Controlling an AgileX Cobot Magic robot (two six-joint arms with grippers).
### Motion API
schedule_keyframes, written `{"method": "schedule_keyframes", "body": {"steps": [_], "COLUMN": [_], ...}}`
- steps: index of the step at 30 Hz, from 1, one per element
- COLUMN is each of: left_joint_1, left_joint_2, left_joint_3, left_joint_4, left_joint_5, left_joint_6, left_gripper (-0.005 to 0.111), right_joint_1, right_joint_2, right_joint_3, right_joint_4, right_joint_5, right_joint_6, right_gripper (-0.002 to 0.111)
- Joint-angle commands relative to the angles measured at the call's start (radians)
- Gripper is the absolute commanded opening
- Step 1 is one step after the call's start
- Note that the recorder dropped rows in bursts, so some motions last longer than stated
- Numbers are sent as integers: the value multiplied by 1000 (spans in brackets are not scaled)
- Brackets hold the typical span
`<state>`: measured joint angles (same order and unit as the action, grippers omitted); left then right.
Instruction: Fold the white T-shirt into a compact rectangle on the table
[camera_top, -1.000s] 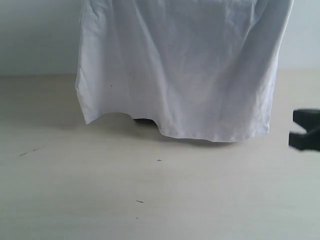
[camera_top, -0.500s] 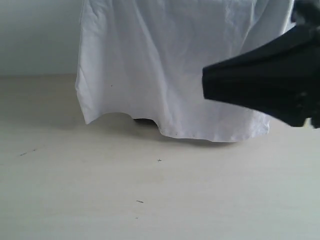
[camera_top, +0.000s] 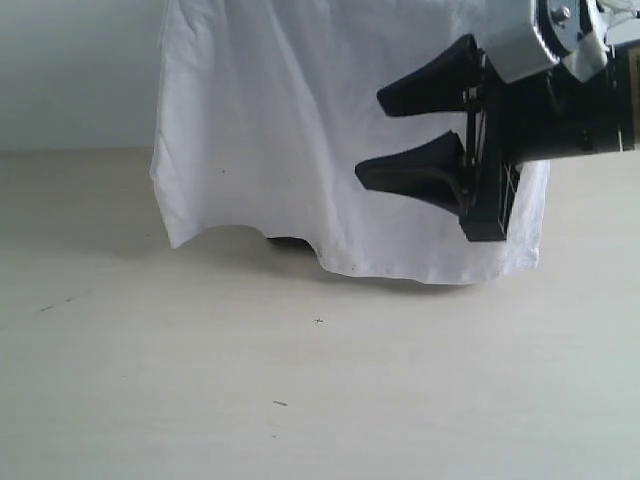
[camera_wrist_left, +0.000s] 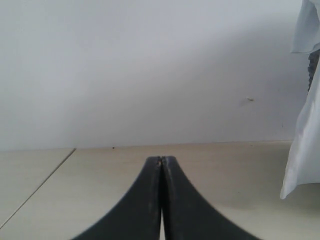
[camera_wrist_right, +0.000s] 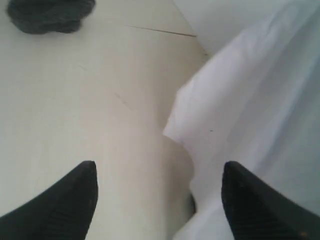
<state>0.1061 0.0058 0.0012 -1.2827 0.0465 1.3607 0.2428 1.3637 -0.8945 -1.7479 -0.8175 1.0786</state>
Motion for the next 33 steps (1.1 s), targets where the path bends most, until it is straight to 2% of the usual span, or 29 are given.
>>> {"method": "schedule_keyframes", "body": {"steps": [1, 4, 9, 12, 18, 23, 29, 33], "left_joint_1": [3, 3, 3, 3, 3, 3, 3, 3], "left_joint_2": [-6, -6, -6, -6, -6, -6, -6, -6], "left_joint_3": [-1, -1, -1, -1, -1, -1, -1, -1], "left_joint_4": [-8, -8, -8, -8, -8, -8, -8, -8], "left_joint_5": [4, 4, 4, 4, 4, 4, 4, 4], "left_joint_6": [-4, -4, -4, -4, -4, -4, -4, -4], "left_gripper": [0, 0, 0, 0, 0, 0, 0, 0], "right_joint_1": [2, 2, 2, 2, 2, 2, 2, 2], "right_joint_2": [46, 78, 148, 191, 248, 248, 248, 256], "right_joint_3": [-47, -49, -49, -49, -51, -74, -99, -101], "right_joint_4": [7, 3, 3, 60, 308, 336, 336, 425], "right_joint_5": [106, 152, 208, 250, 489, 685, 592, 561], "right_joint_6": [-12, 7, 174, 209, 206, 206, 208, 208], "right_gripper": [70, 70, 70, 68, 61, 60, 60, 51]}}
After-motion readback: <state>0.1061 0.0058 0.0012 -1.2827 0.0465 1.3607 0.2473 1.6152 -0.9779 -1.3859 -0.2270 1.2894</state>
